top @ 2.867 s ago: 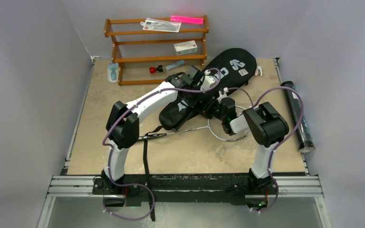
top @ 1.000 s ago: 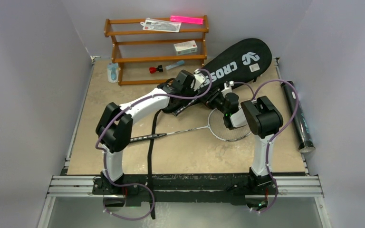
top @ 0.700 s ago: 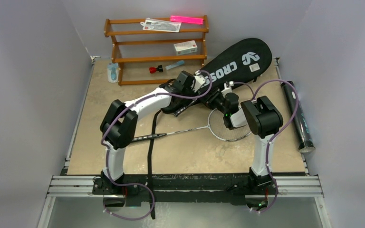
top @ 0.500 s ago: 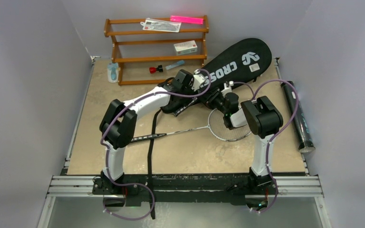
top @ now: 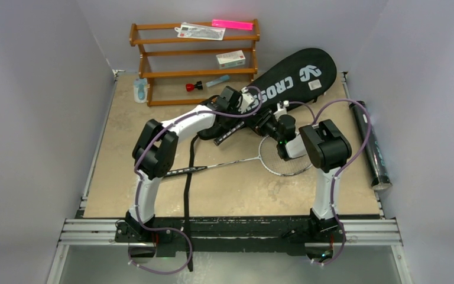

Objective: Pack up the badminton gear
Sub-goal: Place the racket in the racket bag.

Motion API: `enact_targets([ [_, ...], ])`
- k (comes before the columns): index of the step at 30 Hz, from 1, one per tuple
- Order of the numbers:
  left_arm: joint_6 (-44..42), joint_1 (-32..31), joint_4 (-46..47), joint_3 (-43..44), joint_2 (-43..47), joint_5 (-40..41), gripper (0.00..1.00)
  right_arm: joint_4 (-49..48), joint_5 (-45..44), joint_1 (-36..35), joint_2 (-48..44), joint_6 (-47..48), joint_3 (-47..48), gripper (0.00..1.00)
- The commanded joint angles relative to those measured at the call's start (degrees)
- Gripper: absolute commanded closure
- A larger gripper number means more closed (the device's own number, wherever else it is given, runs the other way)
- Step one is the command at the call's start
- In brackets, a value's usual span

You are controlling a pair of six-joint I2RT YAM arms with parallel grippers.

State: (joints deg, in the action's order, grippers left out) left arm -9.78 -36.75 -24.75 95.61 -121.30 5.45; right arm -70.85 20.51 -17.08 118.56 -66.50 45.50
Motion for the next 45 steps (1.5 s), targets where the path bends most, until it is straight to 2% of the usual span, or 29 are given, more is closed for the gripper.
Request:
enact_targets([
  [1, 1.1, 0.1, -2.8, 3.8, 2.0, -0.9, 1.0, -2.4, 0.1, -0.2, -2.1, 2.7, 2.8, 1.0],
  [10, 3.2, 0.1, -7.5, 4.7, 6.0, -5.1, 1.0, -2.1, -0.9, -0.2, -2.4, 2.8, 1.9, 1.0],
  [17, 9.2, 0.2, -17.8, 11.3, 5.0, -15.4, 1.0, -3.4, -2.3, -0.2, -1.5, 1.9, 0.9, 1.0],
  [20, 11.3, 0.3, -22.5, 14.6, 2.5, -19.7, 1.0, -5.6, -1.5, -0.2, -0.6, 0.6, 1.1, 1.0],
  [24, 12.1, 1.0, -29.6, 21.1, -5.0, -27.0, 1.0, -9.3, -2.4, -0.2, 0.3, -0.5, 0.8, 1.0],
  [31, 13.1, 1.3, -28.1, 20.6, -5.4, -36.2, 1.0, -7.4, -3.2, -0.5, 0.8, -1.2, 3.3, 1.0],
  [36, 14.0, 2.0, -27.0, 20.1, -4.7, -40.0, 1.0, -5.0, -3.2, -1.6, 4.3, -1.0, 5.5, 0.94],
  [38, 13.9, 2.2, -27.2, 20.3, -4.7, -40.2, 1.0, -5.3, -2.9, -2.1, 6.3, -2.1, 6.3, 0.87],
  [41, 13.2, 2.3, -28.2, 20.7, -4.4, -38.0, 1.0, -3.8, -4.2, -3.6, 7.0, -2.3, 6.5, 0.71],
  [43, 12.6, 2.3, -28.9, 20.9, -4.1, -36.3, 1.0, -2.1, -5.4, -4.7, 6.3, -1.1, 6.2, 0.55],
  [45, 12.2, 2.3, -29.6, 21.3, -4.2, -34.6, 1.0, -1.4, -5.8, -5.2, 5.4, -0.6, 5.6, 0.47],
])
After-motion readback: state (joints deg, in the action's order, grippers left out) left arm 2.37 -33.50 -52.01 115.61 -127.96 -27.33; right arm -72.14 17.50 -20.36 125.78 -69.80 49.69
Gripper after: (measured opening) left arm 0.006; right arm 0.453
